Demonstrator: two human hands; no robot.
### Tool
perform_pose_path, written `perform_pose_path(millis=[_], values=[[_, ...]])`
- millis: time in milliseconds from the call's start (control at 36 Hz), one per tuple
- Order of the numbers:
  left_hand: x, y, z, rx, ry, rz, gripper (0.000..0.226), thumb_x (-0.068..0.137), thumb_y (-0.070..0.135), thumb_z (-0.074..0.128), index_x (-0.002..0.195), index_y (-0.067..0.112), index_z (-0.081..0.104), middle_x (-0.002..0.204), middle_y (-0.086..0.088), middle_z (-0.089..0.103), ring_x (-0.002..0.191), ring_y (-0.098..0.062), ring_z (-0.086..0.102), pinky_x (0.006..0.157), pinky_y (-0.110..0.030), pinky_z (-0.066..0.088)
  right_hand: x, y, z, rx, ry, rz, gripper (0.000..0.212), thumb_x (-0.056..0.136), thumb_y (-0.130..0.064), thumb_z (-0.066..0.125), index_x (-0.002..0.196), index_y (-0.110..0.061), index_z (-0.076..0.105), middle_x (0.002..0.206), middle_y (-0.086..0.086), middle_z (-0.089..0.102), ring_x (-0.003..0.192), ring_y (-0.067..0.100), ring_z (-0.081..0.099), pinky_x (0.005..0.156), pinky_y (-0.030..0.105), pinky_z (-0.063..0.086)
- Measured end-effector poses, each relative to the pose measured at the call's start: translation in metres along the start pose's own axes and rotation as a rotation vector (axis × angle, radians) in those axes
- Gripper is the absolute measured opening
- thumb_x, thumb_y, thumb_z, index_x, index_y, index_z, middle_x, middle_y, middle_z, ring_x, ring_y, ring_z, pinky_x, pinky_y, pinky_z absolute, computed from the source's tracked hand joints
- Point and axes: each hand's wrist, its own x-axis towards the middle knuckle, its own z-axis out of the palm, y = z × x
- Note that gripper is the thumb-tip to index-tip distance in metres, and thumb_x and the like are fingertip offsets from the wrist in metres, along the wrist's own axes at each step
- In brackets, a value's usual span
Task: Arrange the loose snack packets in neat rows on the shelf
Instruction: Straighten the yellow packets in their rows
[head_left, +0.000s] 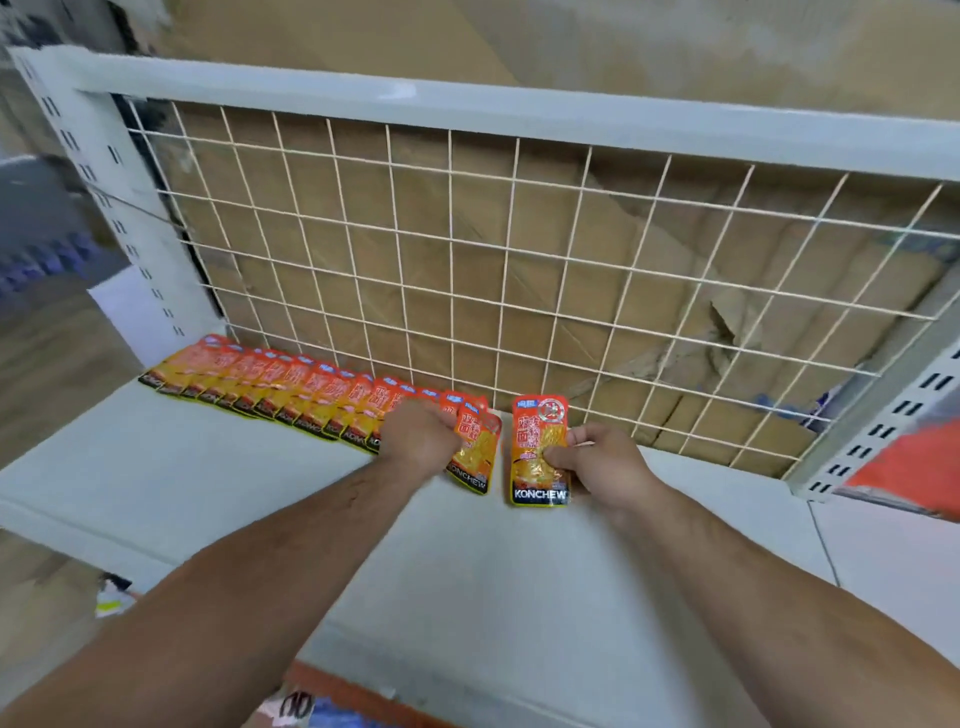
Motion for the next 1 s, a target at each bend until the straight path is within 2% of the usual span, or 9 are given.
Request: perform_pose_path(millis=[83, 167, 278, 333, 417, 528, 611, 833, 1000], values=[[0.016, -0.003, -0.005, 0.142, -0.017, 0.084, 0.018, 0.077, 0.013, 0.072, 0.094, 0.015, 0.077, 0.104, 0.001, 0.073, 0.104, -0.018, 0.064, 0.086, -0.021, 0.046, 0.003, -0.002, 0.009, 0.007, 0.049, 0.004, 0.024, 0.083, -0.006, 0.076, 0.091, -0.009, 0.053, 0.084, 0.015, 0.069, 0.058, 0.023, 0.064, 0.054, 0.029, 0.051], [0.029, -0.006, -0.005, 0.315, -0.053, 0.177, 0.012, 0.075, 0.014, 0.069, 0.084, 0.008, 0.074, 0.091, -0.005, 0.073, 0.093, -0.024, 0.066, 0.082, -0.029, 0.052, 0.007, -0.001, 0.019, 0.028, 0.095, 0.005, 0.025, 0.082, -0.006, 0.077, 0.088, -0.01, 0.053, 0.093, 0.016, 0.072, 0.066, 0.025, 0.067, 0.056, 0.031, 0.052], [0.038, -0.003, -0.003, 0.453, -0.096, 0.261, 0.012, 0.075, 0.021, 0.069, 0.082, 0.012, 0.072, 0.086, -0.002, 0.07, 0.086, -0.022, 0.066, 0.076, -0.031, 0.055, 0.009, -0.002, 0.027, 0.044, 0.139, 0.002, 0.027, 0.081, -0.004, 0.077, 0.086, -0.011, 0.052, 0.092, 0.015, 0.071, 0.068, 0.026, 0.067, 0.056, 0.032, 0.051], [0.041, -0.003, -0.001, 0.471, -0.127, 0.287, 0.013, 0.074, 0.022, 0.068, 0.077, 0.009, 0.068, 0.082, -0.004, 0.069, 0.079, -0.022, 0.065, 0.07, -0.032, 0.055, 0.01, -0.001, 0.03, 0.059, 0.151, 0.009, 0.027, 0.081, -0.002, 0.077, 0.085, -0.01, 0.052, 0.096, 0.015, 0.073, 0.072, 0.028, 0.069, 0.064, 0.039, 0.056], [0.044, -0.002, -0.001, 0.51, -0.171, 0.332, 0.024, 0.073, 0.021, 0.065, 0.06, 0.009, 0.049, 0.074, -0.012, 0.064, 0.065, -0.024, 0.054, 0.056, -0.031, 0.042, 0.011, 0.001, 0.033, 0.069, 0.171, 0.024, 0.027, 0.08, -0.001, 0.077, 0.081, -0.011, 0.052, 0.102, 0.023, 0.072, 0.075, 0.028, 0.068, 0.072, 0.041, 0.056], [0.044, -0.003, -0.003, 0.496, -0.202, 0.357, 0.019, 0.071, 0.019, 0.063, 0.062, 0.007, 0.051, 0.067, -0.014, 0.057, 0.067, -0.029, 0.058, 0.052, -0.032, 0.037, 0.011, 0.0, 0.034, 0.046, 0.201, 0.044, 0.026, 0.079, -0.003, 0.078, 0.082, -0.01, 0.053, 0.097, 0.021, 0.073, 0.071, 0.025, 0.068, 0.064, 0.031, 0.055], [0.043, -0.005, -0.004, 0.492, -0.225, 0.373, 0.024, 0.074, 0.016, 0.061, 0.058, 0.012, 0.043, 0.06, -0.006, 0.052, 0.062, -0.025, 0.054, 0.044, -0.03, 0.03, 0.01, 0.0, 0.034, 0.023, 0.216, 0.068, 0.024, 0.08, -0.004, 0.078, 0.085, -0.009, 0.055, 0.084, 0.013, 0.072, 0.064, 0.02, 0.065, 0.053, 0.023, 0.048], [0.037, -0.009, -0.009, 0.503, -0.198, 0.423, 0.017, 0.086, 0.028, 0.054, 0.075, 0.017, 0.047, 0.068, 0.0, 0.049, 0.072, -0.024, 0.053, 0.057, -0.029, 0.036, 0.008, -0.003, 0.04, -0.012, 0.201, 0.109, 0.021, 0.082, -0.002, 0.076, 0.085, -0.008, 0.055, 0.074, 0.01, 0.067, 0.053, 0.018, 0.061, 0.041, 0.02, 0.043], [0.033, -0.01, -0.023, 0.525, -0.074, 0.501, 0.02, 0.089, 0.035, 0.05, 0.077, 0.02, 0.047, 0.084, -0.005, 0.065, 0.081, -0.028, 0.062, 0.063, -0.031, 0.041, 0.014, -0.01, 0.05, -0.022, 0.18, 0.161, 0.019, 0.079, -0.007, 0.078, 0.091, -0.004, 0.063, 0.075, 0.016, 0.069, 0.061, 0.027, 0.059, 0.05, 0.028, 0.04]])
